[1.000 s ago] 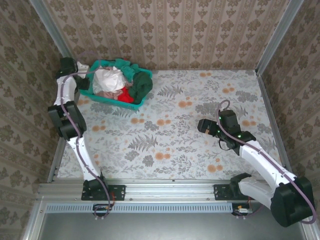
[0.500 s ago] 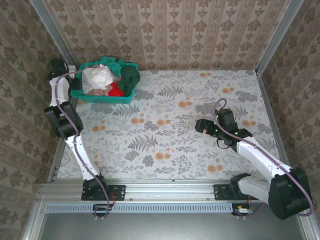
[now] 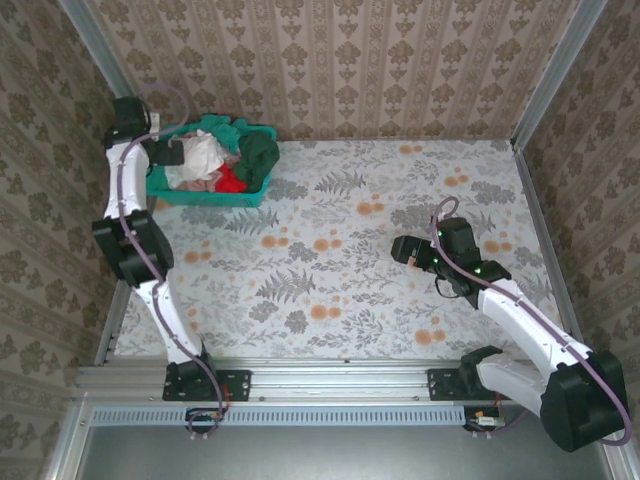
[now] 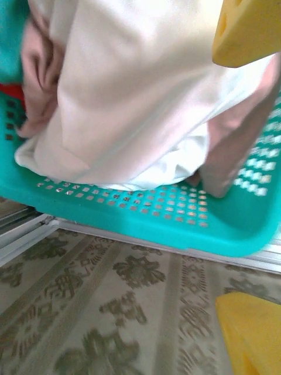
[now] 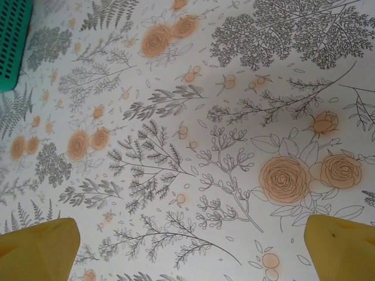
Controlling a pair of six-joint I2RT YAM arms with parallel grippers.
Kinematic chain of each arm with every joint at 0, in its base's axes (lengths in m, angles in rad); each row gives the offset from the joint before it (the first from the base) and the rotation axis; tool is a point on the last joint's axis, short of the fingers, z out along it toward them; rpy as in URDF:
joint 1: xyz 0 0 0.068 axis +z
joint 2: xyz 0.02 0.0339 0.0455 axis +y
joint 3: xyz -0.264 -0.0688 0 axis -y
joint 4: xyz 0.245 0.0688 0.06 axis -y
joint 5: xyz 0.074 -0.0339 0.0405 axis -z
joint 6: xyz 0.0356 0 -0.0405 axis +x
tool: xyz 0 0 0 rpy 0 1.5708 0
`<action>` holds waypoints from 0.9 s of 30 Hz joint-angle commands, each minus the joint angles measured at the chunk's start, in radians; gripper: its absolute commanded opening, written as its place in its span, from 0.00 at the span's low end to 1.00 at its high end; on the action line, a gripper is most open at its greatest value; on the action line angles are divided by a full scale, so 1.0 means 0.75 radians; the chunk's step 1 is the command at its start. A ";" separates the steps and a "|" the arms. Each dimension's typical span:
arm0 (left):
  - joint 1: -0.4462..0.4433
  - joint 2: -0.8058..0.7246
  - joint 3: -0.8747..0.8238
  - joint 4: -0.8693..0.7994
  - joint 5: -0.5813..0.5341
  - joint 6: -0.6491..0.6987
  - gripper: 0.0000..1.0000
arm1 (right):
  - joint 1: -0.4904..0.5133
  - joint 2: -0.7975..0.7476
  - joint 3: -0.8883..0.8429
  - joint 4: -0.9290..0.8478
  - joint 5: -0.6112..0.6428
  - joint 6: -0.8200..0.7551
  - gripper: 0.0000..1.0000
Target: Fold and stack the t-shirts
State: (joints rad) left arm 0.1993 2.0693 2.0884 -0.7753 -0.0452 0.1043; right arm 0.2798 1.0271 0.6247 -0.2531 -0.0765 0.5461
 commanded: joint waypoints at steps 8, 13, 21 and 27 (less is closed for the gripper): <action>-0.359 -0.430 -0.573 0.275 0.073 0.125 0.94 | 0.010 -0.015 -0.043 0.060 -0.057 0.012 1.00; -0.358 -0.135 -0.314 0.124 -0.044 0.084 0.77 | 0.012 -0.050 -0.052 0.036 -0.066 0.020 1.00; -0.356 -0.007 -0.242 0.142 -0.192 0.039 0.44 | 0.012 -0.203 -0.126 -0.009 0.022 0.016 1.00; -0.358 -0.066 -0.261 0.177 -0.210 0.015 0.40 | 0.012 -0.207 -0.121 -0.032 0.029 -0.005 1.00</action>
State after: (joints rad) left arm -0.0723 2.0731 1.8645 -0.6506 -0.1589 0.1440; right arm 0.2852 0.8795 0.5365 -0.2508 -0.0814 0.5533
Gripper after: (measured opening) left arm 0.400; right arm 0.999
